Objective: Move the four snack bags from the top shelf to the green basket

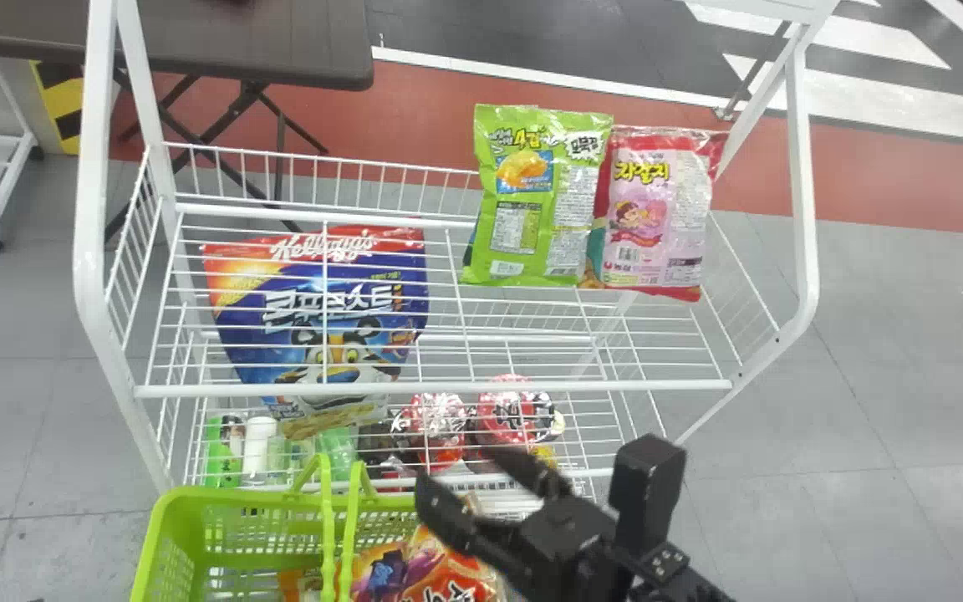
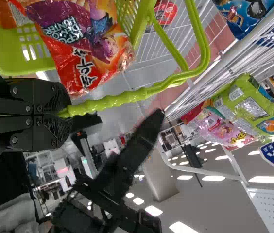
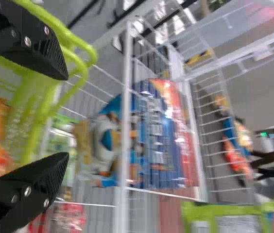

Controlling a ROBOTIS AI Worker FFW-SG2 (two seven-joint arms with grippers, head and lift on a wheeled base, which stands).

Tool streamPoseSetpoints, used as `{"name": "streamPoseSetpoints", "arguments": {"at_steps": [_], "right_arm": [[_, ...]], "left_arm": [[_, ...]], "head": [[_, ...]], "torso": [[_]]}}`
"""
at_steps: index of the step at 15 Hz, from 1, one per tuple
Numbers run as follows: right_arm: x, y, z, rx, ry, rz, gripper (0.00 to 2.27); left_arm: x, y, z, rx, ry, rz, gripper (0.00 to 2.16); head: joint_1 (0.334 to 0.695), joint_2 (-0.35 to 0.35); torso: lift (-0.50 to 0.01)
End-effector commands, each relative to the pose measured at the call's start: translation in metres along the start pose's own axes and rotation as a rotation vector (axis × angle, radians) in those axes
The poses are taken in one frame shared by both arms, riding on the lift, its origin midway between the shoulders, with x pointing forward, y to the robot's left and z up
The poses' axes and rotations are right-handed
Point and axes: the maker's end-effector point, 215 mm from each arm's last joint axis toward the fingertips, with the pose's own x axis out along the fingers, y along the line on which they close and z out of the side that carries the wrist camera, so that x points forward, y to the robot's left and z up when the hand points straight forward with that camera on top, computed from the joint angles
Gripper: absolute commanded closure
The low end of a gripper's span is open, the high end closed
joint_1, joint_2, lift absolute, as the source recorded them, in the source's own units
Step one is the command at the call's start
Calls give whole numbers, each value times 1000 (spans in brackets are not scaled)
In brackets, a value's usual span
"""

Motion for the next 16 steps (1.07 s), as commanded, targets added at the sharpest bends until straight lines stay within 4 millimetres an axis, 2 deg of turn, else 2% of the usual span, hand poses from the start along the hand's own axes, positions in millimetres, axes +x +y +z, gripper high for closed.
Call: {"name": "streamPoseSetpoints", "arguments": {"at_steps": [1, 3, 6, 9, 11, 13, 15, 16], "right_arm": [[20, -13, 63, -154, -167, -92, 53], [54, -35, 83, -222, -209, -181, 53], [99, -89, 121, -255, -295, -327, 73], [120, -153, 144, -230, -311, -432, 87], [133, -189, 152, -209, -299, -475, 90], [141, -214, 154, -174, -282, -491, 90], [156, -217, 157, -162, -267, -437, 140], [164, -211, 160, -162, -261, -390, 326]], "left_arm": [[0, 0, -2, 0, 7, -1, 1666], [1, -2, -2, 5, 13, -7, 1666], [-1, -1, -3, 3, 17, -6, 1666], [-2, 2, 0, 0, 19, -6, 1666], [-4, 5, 0, 1, 24, -2, 1666], [-5, 7, 2, 3, 25, 4, 1666], [-7, 10, 3, -2, 25, 9, 1666], [-6, 11, 3, -4, 23, 9, 1666]], "head": [[695, -294], [695, -297], [695, -290], [695, -302], [695, -319], [695, -347], [695, -350], [695, -350]], "torso": [[0], [0], [0], [0], [0], [0], [0], [0]]}}
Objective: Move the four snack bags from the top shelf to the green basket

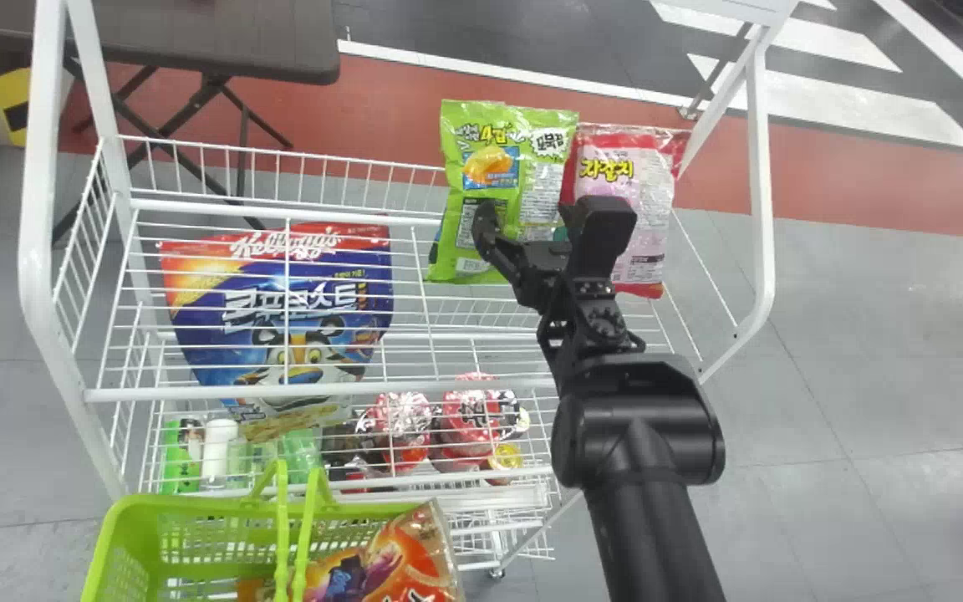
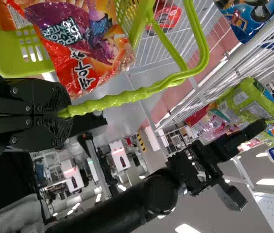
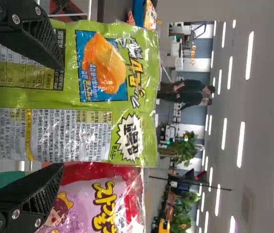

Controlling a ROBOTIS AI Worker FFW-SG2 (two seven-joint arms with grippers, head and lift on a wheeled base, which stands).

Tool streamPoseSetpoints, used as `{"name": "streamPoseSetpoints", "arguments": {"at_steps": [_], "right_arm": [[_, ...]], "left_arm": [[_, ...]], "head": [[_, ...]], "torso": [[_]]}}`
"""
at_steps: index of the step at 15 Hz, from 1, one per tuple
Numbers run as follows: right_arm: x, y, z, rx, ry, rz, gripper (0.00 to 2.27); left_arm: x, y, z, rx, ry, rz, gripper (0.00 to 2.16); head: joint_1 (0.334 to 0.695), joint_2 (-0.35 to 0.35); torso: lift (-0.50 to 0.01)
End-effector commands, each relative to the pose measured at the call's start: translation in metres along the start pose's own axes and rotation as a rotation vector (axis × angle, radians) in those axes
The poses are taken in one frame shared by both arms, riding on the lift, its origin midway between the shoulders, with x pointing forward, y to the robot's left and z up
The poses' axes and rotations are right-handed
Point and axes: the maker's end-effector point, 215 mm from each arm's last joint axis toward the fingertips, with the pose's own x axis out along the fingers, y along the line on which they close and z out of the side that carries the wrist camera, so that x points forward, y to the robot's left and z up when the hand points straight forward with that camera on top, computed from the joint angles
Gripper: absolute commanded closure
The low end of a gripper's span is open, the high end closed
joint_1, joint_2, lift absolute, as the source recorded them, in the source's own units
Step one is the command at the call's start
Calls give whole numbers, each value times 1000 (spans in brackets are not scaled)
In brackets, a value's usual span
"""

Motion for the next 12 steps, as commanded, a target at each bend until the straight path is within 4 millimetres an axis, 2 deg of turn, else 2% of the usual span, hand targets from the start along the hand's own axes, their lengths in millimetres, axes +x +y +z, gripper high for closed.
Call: {"name": "streamPoseSetpoints", "arguments": {"at_steps": [1, 2, 3, 4, 8, 10, 12], "right_arm": [[11, 10, 0, 14, 20, 78, 829], [10, 15, -13, 25, 63, 101, 1723], [8, 16, -20, 27, 81, 107, 2138], [5, 23, -23, 33, 91, 131, 2243], [-5, 22, -23, 37, 90, 130, 2243], [-19, 22, -21, 58, 92, 132, 2243], [-46, 23, -15, 83, 109, 138, 2243]], "left_arm": [[0, 3, 1, -4, 0, 2, 1666], [0, 4, 1, -4, 0, 3, 1666], [1, 4, 2, -5, -2, 4, 1666], [1, 4, 2, -5, -2, 3, 1666], [1, 4, 3, -4, -5, 3, 1666], [1, 4, 4, -5, -7, 2, 1666], [-1, 4, 6, -1, -12, 5, 1666]], "head": [[695, -350], [695, -341], [695, -323], [695, -319], [695, -312], [695, -315], [695, -322]], "torso": [[0], [0], [0], [0], [0], [0], [0]]}}
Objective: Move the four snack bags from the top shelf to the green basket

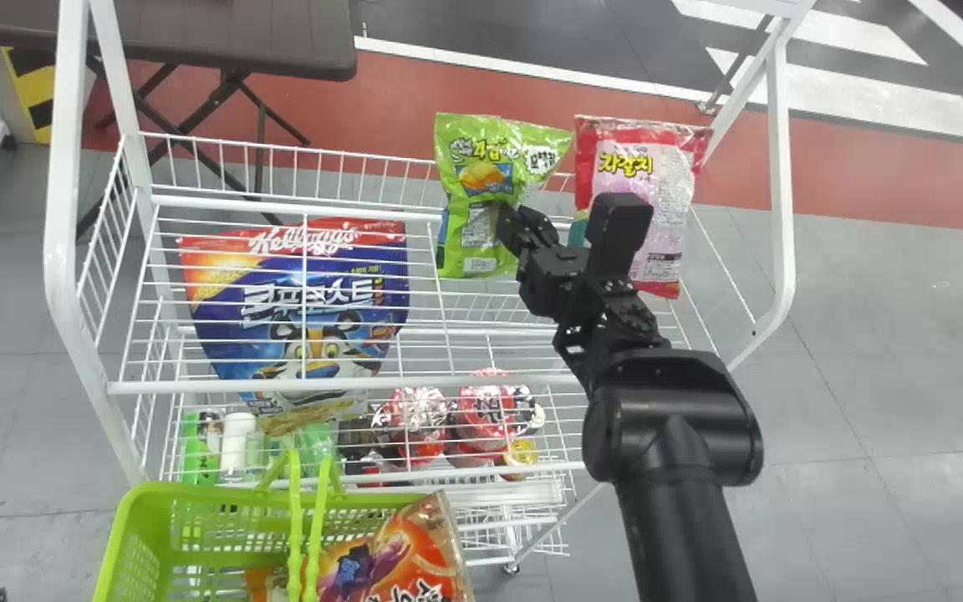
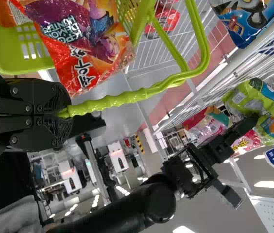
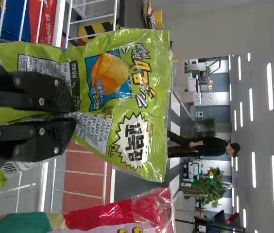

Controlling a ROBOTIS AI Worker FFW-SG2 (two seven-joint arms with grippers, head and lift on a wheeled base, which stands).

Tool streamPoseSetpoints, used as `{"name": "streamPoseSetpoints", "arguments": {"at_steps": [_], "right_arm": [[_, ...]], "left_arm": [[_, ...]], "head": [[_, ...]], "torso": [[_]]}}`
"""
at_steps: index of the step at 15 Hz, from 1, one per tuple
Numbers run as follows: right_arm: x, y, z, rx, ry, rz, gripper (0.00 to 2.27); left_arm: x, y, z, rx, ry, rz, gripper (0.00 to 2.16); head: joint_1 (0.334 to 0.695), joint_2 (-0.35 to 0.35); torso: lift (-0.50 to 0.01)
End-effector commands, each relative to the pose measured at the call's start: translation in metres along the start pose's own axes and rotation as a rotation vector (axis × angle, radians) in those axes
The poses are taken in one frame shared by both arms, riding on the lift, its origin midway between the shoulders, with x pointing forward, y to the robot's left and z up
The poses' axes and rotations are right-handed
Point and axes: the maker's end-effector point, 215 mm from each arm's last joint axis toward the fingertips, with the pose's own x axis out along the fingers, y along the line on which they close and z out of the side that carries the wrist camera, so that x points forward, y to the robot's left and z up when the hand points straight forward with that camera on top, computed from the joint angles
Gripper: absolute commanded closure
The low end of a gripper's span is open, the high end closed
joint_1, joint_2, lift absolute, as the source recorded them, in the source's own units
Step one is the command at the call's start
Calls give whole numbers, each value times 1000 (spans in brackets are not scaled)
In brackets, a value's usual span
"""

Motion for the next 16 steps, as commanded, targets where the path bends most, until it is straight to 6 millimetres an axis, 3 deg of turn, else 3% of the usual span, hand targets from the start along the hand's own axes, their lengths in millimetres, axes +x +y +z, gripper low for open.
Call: {"name": "streamPoseSetpoints", "arguments": {"at_steps": [1, 3, 7, 10, 12, 14, 16], "right_arm": [[-36, 10, 8, 22, 7, 12, 2243], [-77, 19, 19, 20, 24, 19, 2243], [-162, 32, 16, 87, 148, 47, 2243], [-220, 55, -33, 225, 321, 129, 2243], [-252, 87, -71, 358, 437, 215, 2243], [-280, 123, -103, 490, 549, 287, 2246], [-298, 138, -131, 549, 633, 311, 2246]], "left_arm": [[-2, 0, 3, 3, -7, 3, 1666], [-4, 0, 5, 4, -14, 6, 1666], [-3, -3, 5, 6, -17, 0, 1666], [-1, -5, 7, 11, -18, -1, 1666], [3, -8, 5, 9, -19, -6, 1666], [4, -10, 5, 11, -18, -10, 1666], [5, -10, 3, 8, -16, -11, 1666]], "head": [[695, -326], [695, -331], [695, -350], [695, -350], [695, -350], [695, -350], [695, -350]], "torso": [[0], [0], [0], [0], [0], [0], [0]]}}
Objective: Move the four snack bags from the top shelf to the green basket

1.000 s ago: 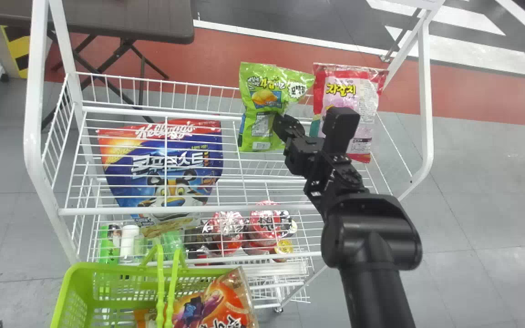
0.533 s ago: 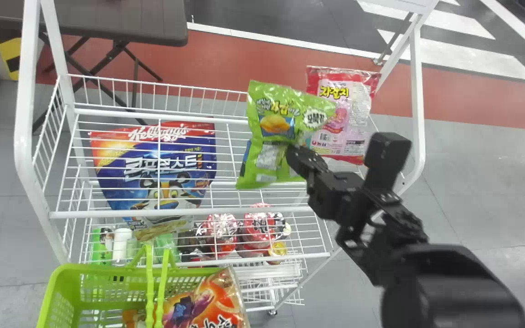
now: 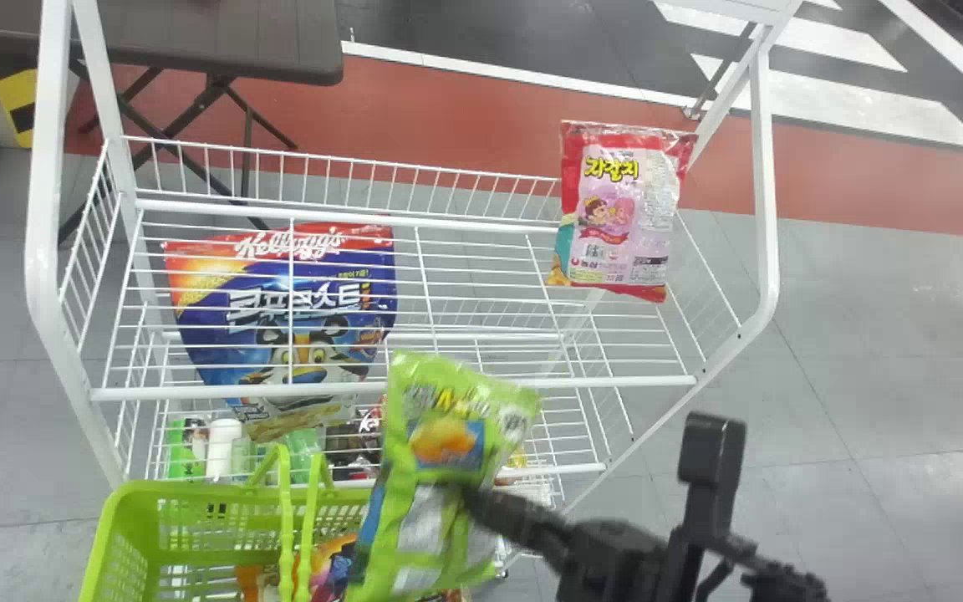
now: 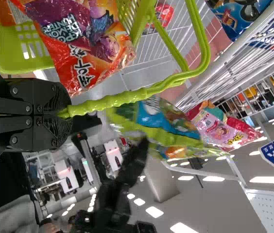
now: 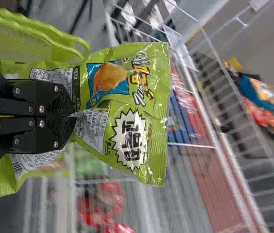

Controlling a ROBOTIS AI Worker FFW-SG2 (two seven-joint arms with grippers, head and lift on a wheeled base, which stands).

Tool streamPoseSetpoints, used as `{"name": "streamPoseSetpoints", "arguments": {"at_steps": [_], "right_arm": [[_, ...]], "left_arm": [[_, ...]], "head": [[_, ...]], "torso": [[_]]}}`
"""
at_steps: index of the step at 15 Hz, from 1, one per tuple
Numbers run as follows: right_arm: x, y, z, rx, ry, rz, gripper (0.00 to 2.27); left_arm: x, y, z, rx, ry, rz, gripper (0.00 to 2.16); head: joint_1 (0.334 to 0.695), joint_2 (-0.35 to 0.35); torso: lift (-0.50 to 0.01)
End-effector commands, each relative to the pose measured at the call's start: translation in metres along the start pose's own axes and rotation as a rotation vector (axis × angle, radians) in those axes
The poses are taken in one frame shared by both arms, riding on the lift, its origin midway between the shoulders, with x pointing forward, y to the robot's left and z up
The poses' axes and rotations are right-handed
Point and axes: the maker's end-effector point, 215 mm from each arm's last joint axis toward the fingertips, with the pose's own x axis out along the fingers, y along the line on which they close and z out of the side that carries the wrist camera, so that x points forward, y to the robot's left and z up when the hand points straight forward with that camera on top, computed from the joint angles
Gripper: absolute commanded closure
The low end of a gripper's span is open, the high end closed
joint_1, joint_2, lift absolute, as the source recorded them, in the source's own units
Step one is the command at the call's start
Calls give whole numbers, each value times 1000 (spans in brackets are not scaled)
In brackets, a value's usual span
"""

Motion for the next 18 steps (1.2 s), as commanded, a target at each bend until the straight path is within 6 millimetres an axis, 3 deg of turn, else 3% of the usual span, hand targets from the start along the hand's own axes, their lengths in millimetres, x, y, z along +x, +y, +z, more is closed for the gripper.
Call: {"name": "streamPoseSetpoints", "arguments": {"at_steps": [1, 3, 8, 9, 11, 13, 16, 18], "right_arm": [[7, -6, -39, 71, 81, 2, 2246], [11, -14, -57, 108, 115, -6, 2246], [16, 8, -111, 249, 254, 94, 2246], [19, 9, -115, 254, 266, 95, 2246], [29, 6, -112, 245, 264, 80, 2246], [41, 3, -93, 223, 231, 80, 2246], [70, 12, -78, 158, 229, 63, 2246], [89, 9, -82, 85, 260, -21, 2246]], "left_arm": [[0, -2, -3, -4, 2, -2, 1666], [-1, -2, -3, -4, 1, -3, 1666], [2, -8, -4, 3, 7, -14, 1666], [4, -11, -5, 4, 10, -20, 1666], [6, -13, -5, 8, 12, -24, 1666], [7, -14, -8, 7, 18, -25, 1666], [10, -15, -12, 11, 30, -24, 1666], [13, -17, -14, 17, 38, -27, 1666]], "head": [[695, -350], [695, -350], [695, -350], [695, -350], [695, -350], [695, -350], [695, -350], [695, -317]], "torso": [[0], [0], [0], [0], [0], [0], [0], [0]]}}
